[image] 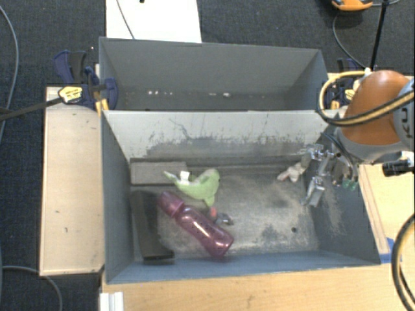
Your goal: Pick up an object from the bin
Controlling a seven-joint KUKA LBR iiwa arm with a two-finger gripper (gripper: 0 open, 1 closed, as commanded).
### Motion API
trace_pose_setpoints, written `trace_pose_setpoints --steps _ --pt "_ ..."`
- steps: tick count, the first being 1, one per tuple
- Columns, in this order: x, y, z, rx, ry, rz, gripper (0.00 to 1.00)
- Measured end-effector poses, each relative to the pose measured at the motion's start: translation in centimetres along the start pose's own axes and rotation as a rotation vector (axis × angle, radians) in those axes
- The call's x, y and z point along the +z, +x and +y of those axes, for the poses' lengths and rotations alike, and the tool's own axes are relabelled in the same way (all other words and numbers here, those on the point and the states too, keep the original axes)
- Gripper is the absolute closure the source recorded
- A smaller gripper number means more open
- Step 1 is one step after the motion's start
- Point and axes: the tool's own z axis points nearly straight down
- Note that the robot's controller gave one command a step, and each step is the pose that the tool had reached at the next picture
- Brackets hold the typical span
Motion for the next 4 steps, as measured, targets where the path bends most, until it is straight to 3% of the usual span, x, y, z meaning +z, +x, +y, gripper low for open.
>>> trace_pose_setpoints --steps 1,2,3,4 --pt "-0.3 -0.9 1.4 0.071 -0.001 -0.014 0.00" --pt "4.2 -1.6 -0.1 0.114 -0.001 -0.005 0.00" --pt "4.6 -0.7 2.9 0.253 -0.003 -0.014 1.00" --pt "4.6 -0.7 2.9 0.252 -0.003 -0.014 1.00"
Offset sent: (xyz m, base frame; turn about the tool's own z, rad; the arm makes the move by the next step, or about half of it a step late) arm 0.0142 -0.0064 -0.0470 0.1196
